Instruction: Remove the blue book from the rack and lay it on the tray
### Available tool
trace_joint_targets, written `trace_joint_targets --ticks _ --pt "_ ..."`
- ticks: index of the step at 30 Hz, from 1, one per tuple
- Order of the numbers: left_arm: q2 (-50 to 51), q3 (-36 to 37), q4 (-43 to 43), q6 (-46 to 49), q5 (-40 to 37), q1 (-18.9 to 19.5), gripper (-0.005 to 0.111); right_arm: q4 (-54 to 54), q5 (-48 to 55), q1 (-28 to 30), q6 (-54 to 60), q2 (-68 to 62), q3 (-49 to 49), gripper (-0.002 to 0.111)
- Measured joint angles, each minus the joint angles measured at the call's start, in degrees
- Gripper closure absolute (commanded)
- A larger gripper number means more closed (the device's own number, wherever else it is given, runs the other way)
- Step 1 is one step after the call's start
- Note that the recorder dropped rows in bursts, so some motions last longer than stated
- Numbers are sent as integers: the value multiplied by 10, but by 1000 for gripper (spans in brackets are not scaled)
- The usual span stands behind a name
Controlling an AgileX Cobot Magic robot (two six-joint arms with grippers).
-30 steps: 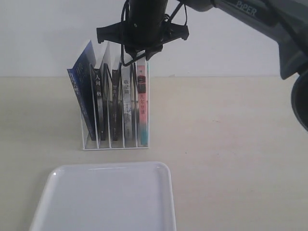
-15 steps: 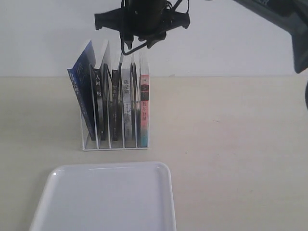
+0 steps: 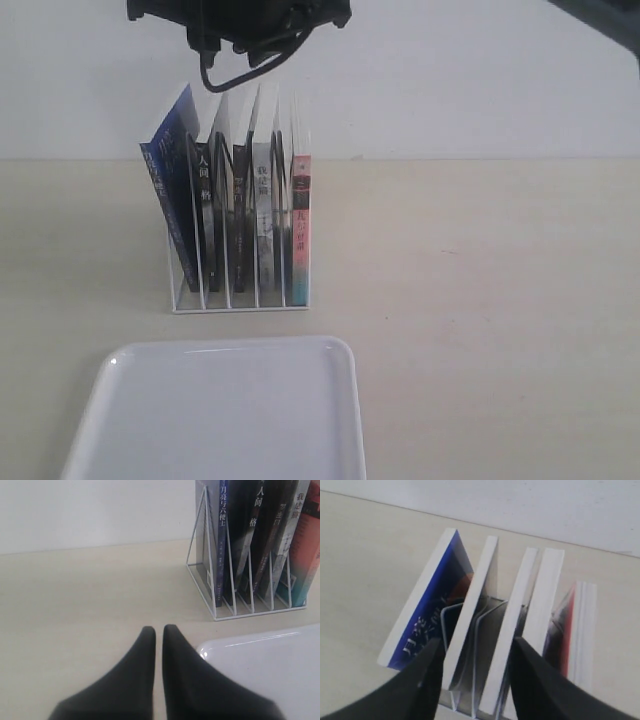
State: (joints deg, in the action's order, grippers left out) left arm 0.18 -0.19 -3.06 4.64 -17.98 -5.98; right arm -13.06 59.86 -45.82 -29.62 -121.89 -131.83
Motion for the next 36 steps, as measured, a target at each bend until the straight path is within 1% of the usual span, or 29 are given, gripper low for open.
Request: trace_joint_targets --ticks 6,15,29,36 --pt "0 0 0 0 0 0 102 21 -48 -6 -5 -23 0 67" --pt "0 0 0 0 0 0 102 22 -102 -6 -6 -58 0 67" --pt "0 0 0 0 0 0 102 1 -114 -2 -16 -95 0 68" --pt "0 0 0 0 0 0 102 -27 -116 -2 -33 -103 0 68"
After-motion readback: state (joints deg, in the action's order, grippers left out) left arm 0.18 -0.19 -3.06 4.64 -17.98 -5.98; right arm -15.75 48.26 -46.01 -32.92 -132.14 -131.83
